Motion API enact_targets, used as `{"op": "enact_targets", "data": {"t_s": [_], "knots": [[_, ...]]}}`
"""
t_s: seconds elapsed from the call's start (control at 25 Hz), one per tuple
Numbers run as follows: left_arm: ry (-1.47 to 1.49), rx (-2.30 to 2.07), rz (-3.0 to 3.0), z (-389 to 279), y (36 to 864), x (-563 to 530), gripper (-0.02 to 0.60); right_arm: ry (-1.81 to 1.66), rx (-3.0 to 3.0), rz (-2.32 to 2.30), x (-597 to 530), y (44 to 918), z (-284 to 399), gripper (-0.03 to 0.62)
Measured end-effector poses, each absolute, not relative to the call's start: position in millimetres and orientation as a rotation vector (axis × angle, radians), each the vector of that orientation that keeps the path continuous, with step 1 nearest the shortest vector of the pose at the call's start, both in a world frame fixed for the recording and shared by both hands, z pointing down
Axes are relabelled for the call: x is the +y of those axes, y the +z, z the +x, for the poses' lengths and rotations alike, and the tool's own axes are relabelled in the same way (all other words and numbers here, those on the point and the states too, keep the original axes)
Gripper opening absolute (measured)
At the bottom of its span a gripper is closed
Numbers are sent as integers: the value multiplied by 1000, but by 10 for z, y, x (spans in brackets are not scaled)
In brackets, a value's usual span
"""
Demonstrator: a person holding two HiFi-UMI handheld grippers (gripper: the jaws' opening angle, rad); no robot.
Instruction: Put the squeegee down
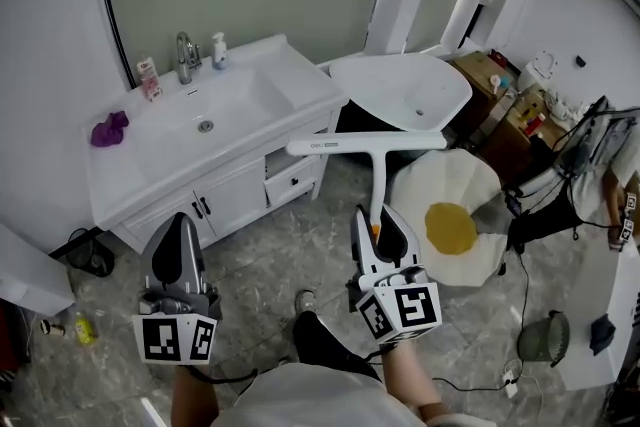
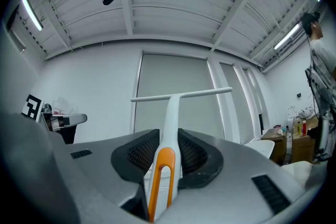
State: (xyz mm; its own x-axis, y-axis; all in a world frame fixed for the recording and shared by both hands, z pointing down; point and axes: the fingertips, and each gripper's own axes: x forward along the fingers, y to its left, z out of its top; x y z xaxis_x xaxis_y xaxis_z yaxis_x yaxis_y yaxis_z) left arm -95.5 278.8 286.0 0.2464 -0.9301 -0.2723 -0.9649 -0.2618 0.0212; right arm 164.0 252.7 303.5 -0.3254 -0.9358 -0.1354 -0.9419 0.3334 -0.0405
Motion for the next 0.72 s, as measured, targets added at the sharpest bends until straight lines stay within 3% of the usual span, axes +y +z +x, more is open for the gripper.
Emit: {"op": "enact_targets", "data": {"t_s": [0.72], "knots": [[378,1901,-2244,-713,2664,899,5,64,2527,-1595,377,2845,1837,106]]}}
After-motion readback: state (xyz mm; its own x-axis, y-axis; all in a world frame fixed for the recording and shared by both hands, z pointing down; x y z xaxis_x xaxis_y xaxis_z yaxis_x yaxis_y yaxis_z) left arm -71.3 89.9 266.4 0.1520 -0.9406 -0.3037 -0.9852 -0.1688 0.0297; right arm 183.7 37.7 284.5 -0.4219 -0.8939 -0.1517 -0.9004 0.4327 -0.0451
